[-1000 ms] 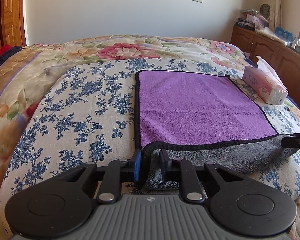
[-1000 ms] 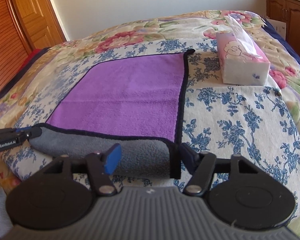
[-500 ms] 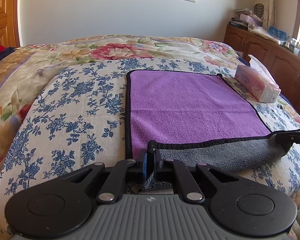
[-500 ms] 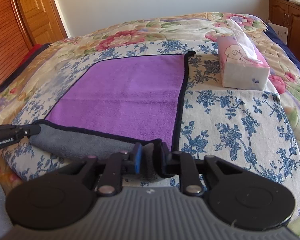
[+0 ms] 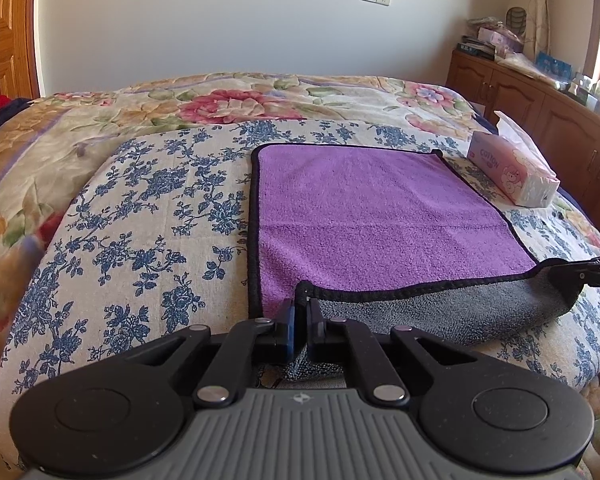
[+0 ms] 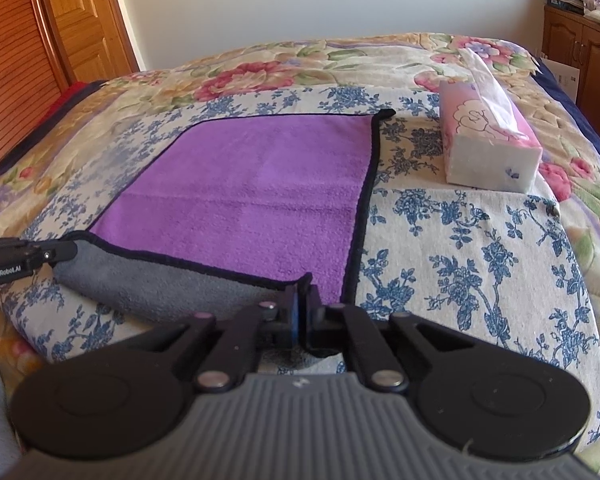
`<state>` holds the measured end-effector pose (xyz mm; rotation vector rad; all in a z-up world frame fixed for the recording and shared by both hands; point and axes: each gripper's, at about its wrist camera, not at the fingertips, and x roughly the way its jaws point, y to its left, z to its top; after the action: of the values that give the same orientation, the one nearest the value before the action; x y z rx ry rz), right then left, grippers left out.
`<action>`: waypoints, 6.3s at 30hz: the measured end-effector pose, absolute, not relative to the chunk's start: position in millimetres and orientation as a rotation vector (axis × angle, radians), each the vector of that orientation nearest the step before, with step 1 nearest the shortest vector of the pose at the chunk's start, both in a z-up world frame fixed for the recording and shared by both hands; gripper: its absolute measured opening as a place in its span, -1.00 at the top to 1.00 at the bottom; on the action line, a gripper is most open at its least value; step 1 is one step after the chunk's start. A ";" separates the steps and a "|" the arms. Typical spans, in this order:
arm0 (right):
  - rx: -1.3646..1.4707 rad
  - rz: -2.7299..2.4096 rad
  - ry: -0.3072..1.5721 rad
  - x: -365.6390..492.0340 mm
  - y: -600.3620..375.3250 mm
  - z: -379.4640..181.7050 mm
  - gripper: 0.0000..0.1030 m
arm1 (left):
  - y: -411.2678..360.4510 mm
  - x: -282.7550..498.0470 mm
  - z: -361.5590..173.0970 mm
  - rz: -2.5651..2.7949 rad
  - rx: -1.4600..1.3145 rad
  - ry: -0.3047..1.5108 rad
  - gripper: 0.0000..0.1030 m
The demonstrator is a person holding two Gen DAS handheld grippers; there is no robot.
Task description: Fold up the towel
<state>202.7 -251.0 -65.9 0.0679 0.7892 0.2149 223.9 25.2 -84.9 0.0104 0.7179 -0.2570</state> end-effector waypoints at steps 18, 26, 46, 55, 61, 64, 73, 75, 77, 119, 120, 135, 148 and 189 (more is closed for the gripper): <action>0.079 0.216 0.705 200.9 -254.5 -54.7 0.92 | 24.2 220.8 -70.8 -0.254 0.000 0.666 0.89; 0.085 0.221 0.678 201.9 -254.4 -50.0 0.92 | 23.4 218.4 -60.8 -0.256 -0.012 0.629 0.90; 0.085 0.228 0.615 221.7 -258.4 -46.3 0.92 | 18.9 238.0 -59.3 -0.230 0.000 0.602 0.90; 0.067 0.237 0.588 234.7 -258.7 -41.8 0.92 | 16.4 254.5 -54.9 -0.229 -0.003 0.581 0.90; 0.051 0.236 0.576 242.7 -258.2 -41.9 0.92 | 13.7 262.3 -50.8 -0.230 0.007 0.566 0.90; 0.042 0.240 0.566 246.3 -258.2 -40.7 0.92 | 11.5 266.4 -50.0 -0.232 0.014 0.562 0.90; -0.002 0.250 0.545 259.8 -255.6 -37.7 0.92 | 5.9 280.7 -49.0 -0.232 0.039 0.555 0.90; -0.012 0.253 0.540 263.1 -255.1 -38.3 0.92 | 4.8 284.1 -49.5 -0.232 0.042 0.555 0.90; -0.020 0.265 0.537 266.7 -255.4 -39.9 0.92 | 3.7 287.5 -50.8 -0.232 0.046 0.555 0.90; -0.022 0.240 0.475 332.3 -275.3 -52.4 0.92 | -16.3 370.4 -47.3 -0.227 0.084 0.503 0.90; -0.019 0.238 0.474 333.6 -276.0 -52.9 0.92 | -16.5 372.1 -47.4 -0.225 0.087 0.503 0.90; -0.043 0.220 0.459 353.6 -272.6 -63.1 0.92 | -14.0 395.5 -52.1 -0.211 0.103 0.502 0.90; -0.088 0.202 0.465 370.6 -269.2 -69.4 0.92 | -16.9 413.0 -59.7 -0.189 0.107 0.510 0.90; -0.073 0.198 0.560 386.6 -273.9 -71.6 0.25 | -19.1 433.6 -79.7 -0.122 0.132 0.564 -0.20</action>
<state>386.6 -273.9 -71.6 -0.0726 0.5601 0.1979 433.6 -19.1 -79.7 0.1320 0.5645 -0.1224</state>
